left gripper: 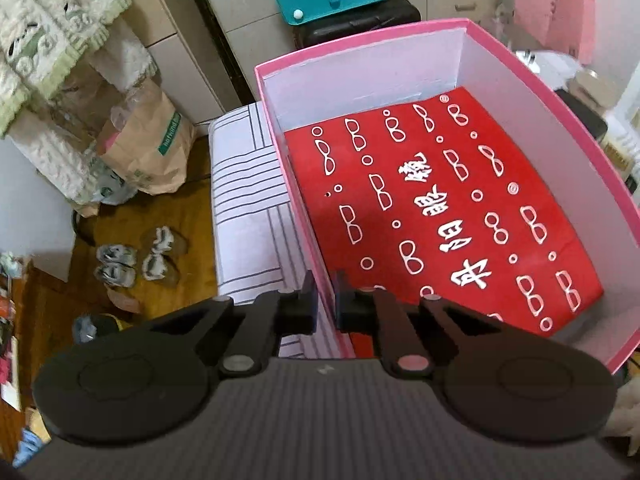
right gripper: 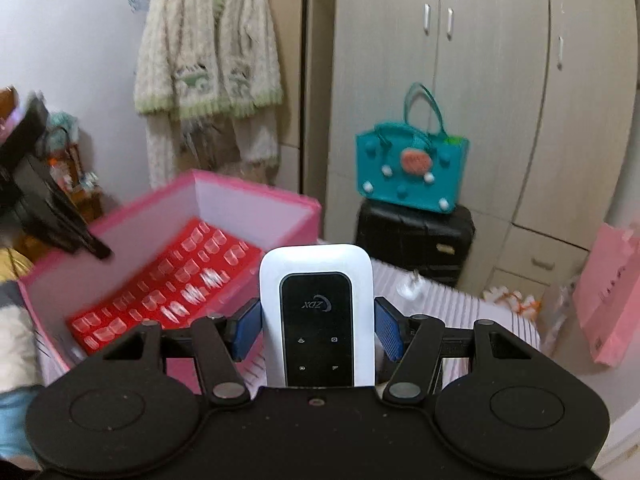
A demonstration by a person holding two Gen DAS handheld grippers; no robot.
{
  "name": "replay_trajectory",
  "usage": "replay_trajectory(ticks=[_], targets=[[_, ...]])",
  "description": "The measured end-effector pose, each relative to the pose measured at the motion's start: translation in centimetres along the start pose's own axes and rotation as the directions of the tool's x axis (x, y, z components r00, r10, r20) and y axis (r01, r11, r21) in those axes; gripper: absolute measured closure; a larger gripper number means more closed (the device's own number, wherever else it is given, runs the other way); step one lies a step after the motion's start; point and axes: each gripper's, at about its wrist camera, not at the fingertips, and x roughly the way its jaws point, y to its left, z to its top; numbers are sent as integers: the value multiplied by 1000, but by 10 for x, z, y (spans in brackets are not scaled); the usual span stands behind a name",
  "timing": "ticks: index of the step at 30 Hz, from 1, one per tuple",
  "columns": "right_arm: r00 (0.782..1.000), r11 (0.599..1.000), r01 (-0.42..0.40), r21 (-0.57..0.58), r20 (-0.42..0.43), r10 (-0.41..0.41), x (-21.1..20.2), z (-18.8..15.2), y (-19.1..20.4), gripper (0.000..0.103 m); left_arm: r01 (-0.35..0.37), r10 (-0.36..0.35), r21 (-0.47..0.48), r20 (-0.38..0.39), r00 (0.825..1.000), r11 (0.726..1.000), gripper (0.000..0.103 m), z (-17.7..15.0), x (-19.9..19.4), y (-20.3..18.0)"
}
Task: Organize rigid objects
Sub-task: 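Carry the router into the pink box and release it with the right gripper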
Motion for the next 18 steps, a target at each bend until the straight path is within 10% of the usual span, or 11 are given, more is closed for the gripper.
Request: replay_trajectory(ticks=[9,18], targets=[[968,967,-252,-27,-21,251,5,62,24,38,18,-18,27,-4,1000,999,95,1,2,0],[828,895,-404,188,-341,446,126,72,64,38,39,-39,21,12,999,999,95,-1,7,11]])
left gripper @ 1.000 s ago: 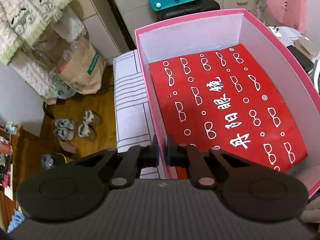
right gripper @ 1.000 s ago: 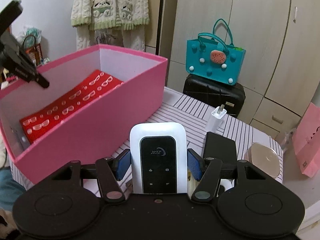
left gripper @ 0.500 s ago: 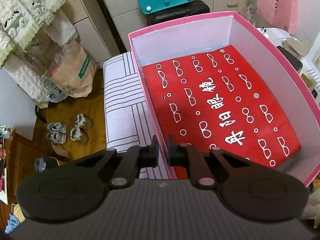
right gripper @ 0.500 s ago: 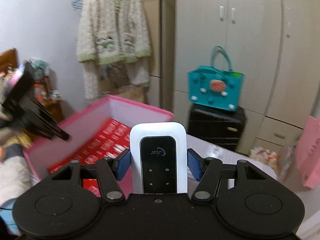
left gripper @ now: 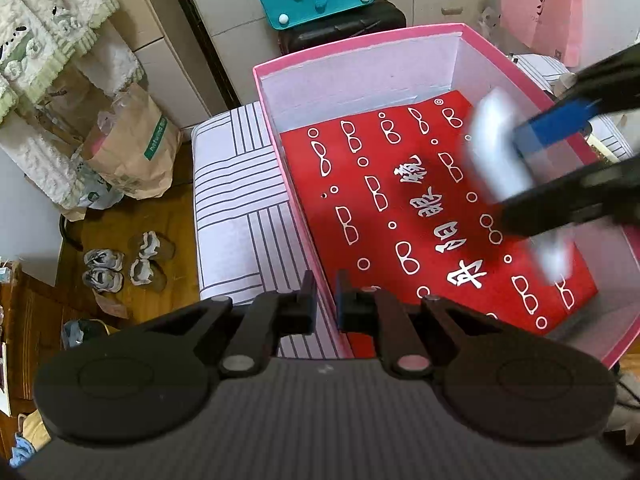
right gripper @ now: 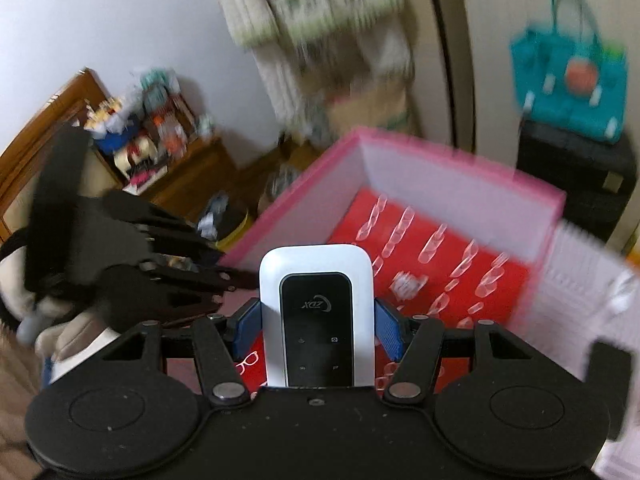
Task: Organize rigid objects
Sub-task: 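Carry the router into the pink box and release it with the right gripper, then grasp the silver round power bank with the right gripper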
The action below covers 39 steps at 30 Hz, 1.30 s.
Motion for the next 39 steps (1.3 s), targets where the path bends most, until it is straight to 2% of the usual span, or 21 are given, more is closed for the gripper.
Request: replay_trajectory(ticks=[3,7,12,13,14,17,19,20,24,29,32,35,37,39], targets=[[994,994,-31,104,-105,42,42,11,-11,38,-13,13,14,3,1000,1000,95,-1,0,-5],[985,985,-12,170,-170,42,79,21,-19,38,-1,1,18,-6,1000,1000,94,1,0,-5],[979,977,14,211,-203,30,99,23,-22,39,19,-19,14,-6,1000,1000,94,1,0,-2],[978,973,15,229,-205,33,102,22,-26,39,21,-21,14,-4,1000,1000,94,1,0,-2],[979,968,16,250,-200,35,103,22,-28,45,23,-23,16,-2,1000,1000,94,1,0,-2],[980,940,0,341,-185,67,106,19,-38,45,17,-17,39,4,1000,999,93,0,0,-5],[983,931,-14,366,-166,81,101,19,-41,37,19,-19,38,2,1000,999,93,0,0,-5],[986,937,2,349,-158,57,95,20,-39,35,22,-22,36,0,1000,999,93,0,0,-4],[994,972,38,231,-105,-14,62,23,-23,34,28,-28,30,-6,1000,999,93,0,0,-4],[1000,978,20,209,-10,-18,-2,15,-19,32,32,-32,28,-17,999,999,93,2,-1,-3],[997,982,48,180,50,-58,-40,-3,-16,32,42,-42,26,-34,999,999,92,4,0,-1],[980,984,136,119,127,-151,-71,-27,-9,32,63,-62,18,-53,997,998,92,8,1,2],[949,964,250,89,174,-262,-87,-45,-7,30,85,-85,3,-61,995,996,92,10,2,8],[899,920,384,72,200,-391,-97,-61,-8,20,111,-112,-20,-55,992,994,92,8,1,13]])
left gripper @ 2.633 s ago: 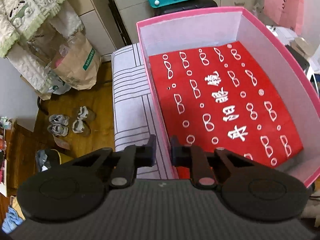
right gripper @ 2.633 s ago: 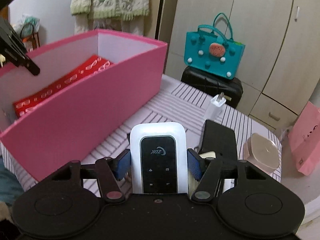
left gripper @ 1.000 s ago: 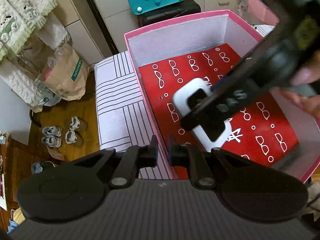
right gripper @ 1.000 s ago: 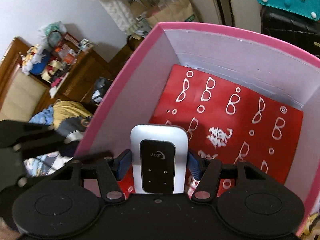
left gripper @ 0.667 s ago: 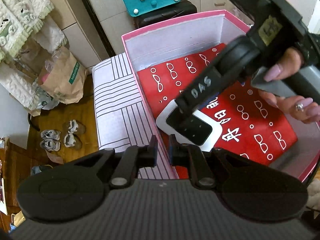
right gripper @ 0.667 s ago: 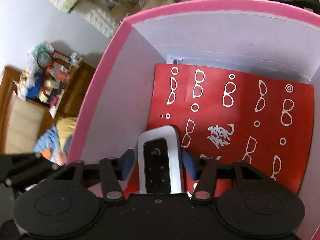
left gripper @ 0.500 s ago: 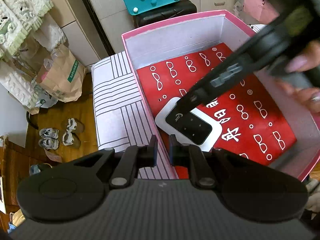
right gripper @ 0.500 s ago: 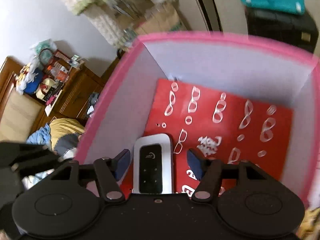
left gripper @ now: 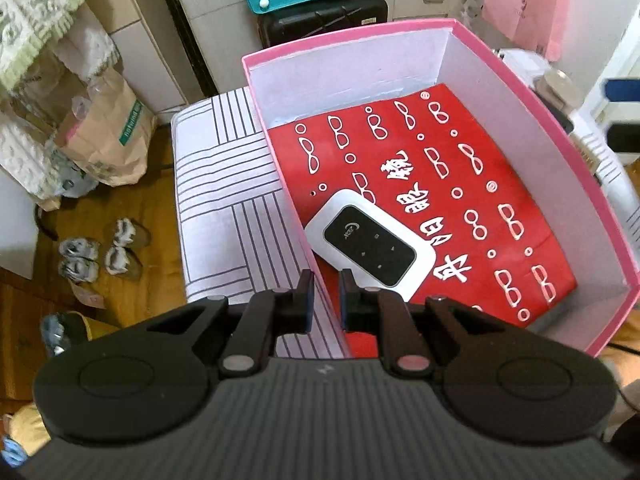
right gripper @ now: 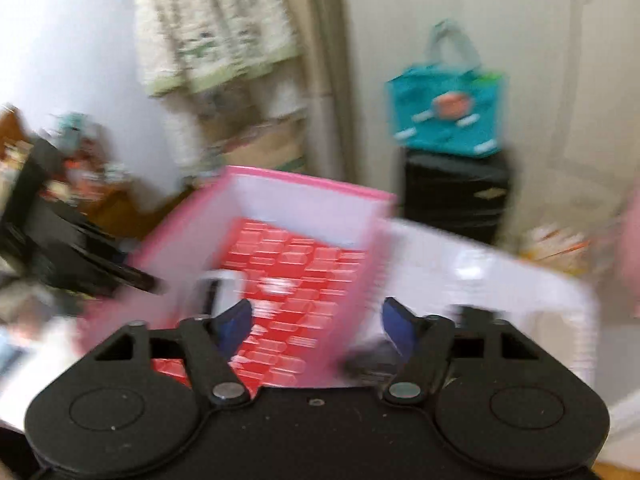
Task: Organize rigid objects
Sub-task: 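Grasp the silver round power bank with the right gripper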
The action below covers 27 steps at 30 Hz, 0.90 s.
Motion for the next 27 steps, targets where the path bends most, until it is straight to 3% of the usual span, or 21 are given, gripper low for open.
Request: replay_trajectory(ticks=[3,8,16,20,27], targets=[[990,990,138,-28,6,-138,-6,-19,-19,19,26,-26,-7,12,1000,1000,91,-3,-4,5],[963,963,266,-53,57,-263,2,-46,-45,19,37,-36,-15,14,999,999,91,-2,-5,5],[937,943,321,87,115,-330,21,-72,-101,18,42,-42,-22,-2,999,999,91,4,-3,6],[927,909,347,231,66,-370,39,-91,-141,17,44,-44,-27,23,999,999,91,2,-3,10],[933,913,351,210,8,-360,80,-106,-170,18,56,-56,-30,-2,998,998,91,7,-2,11]])
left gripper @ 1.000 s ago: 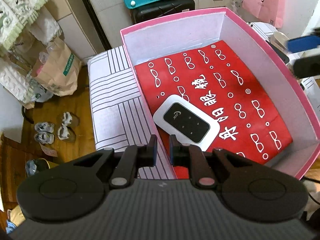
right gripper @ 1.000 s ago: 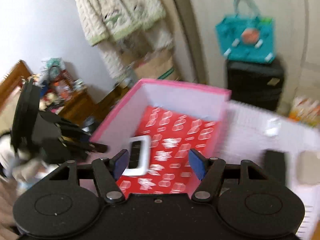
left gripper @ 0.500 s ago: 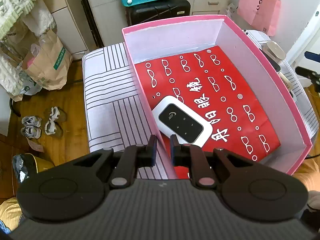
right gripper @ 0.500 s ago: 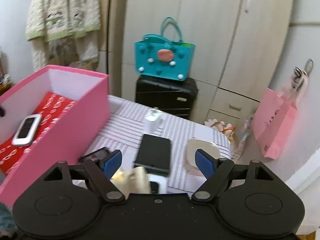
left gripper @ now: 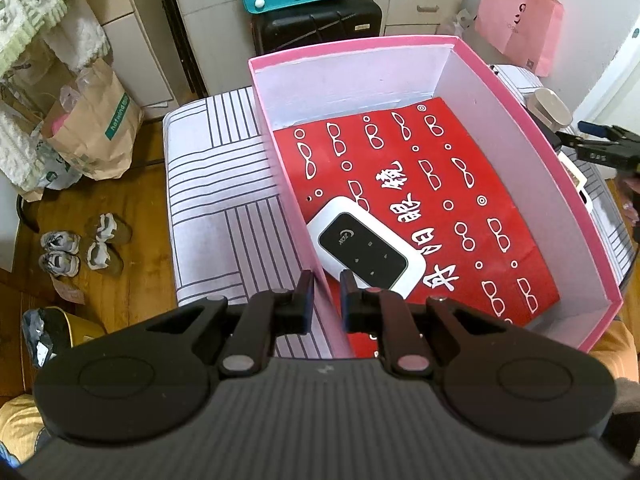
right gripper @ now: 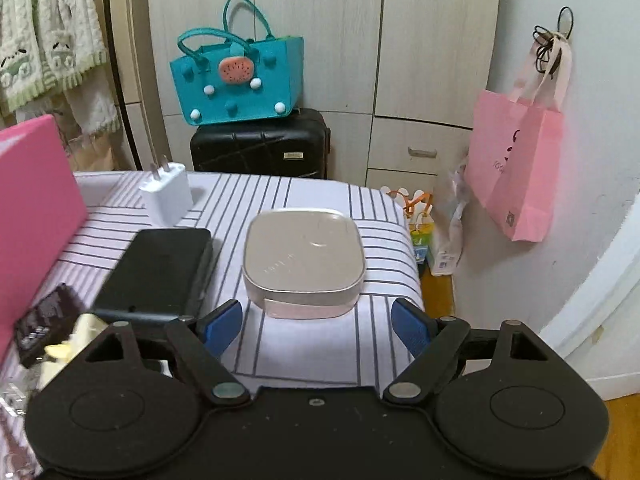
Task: Organize rigid objects
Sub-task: 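Grasp the silver round power bank with the right gripper, then place the silver power bank in the box beside the router, open right gripper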
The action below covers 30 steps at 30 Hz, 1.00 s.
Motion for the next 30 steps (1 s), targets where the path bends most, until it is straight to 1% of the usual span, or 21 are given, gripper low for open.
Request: replay_trajectory(ticks=[3,6,10,11,12,17,20,22,24,26,28,30], targets=[[999,999,-35,8,17,34,11,-1,2,18,5,-5,-12,-7,1000,1000,91,2,1,2],[998,1000,-26,-3,52,26,16,1,6,18,2,-2,-15,-11,1000,1000,91,3,1,1],[996,999,-39,33,79,36,26,3,3,17,-10,10,-14,-15,1000,1000,91,4,3,-1],[996,999,-39,35,79,36,26,3,3,20,-12,12,-15,-16,1000,1000,91,5,4,-1],[996,999,-33,34,84,30,25,4,4,24,-16,15,-16,-16,1000,1000,91,5,4,-1],[996,1000,7,0,94,-7,10,4,12,25,-16,15,-27,-20,1000,1000,91,6,3,0],[991,1000,-7,-8,131,8,-10,5,17,25,-17,17,-23,-21,1000,1000,91,6,3,0],[990,1000,-24,-15,140,26,-25,9,23,25,-24,23,-19,-21,1000,1000,91,6,3,0],[987,998,-50,-39,149,56,-42,13,34,25,-29,28,-13,-22,999,1000,91,6,3,0],[981,992,-107,-70,156,117,-62,20,47,25,-27,26,-13,-26,999,1000,91,7,3,-1],[967,977,-186,-104,157,201,-82,27,62,25,-28,28,-15,-29,999,999,91,8,3,-1],[946,953,-265,-146,154,286,-102,36,80,25,-30,29,-13,-27,999,999,91,7,3,-3]])
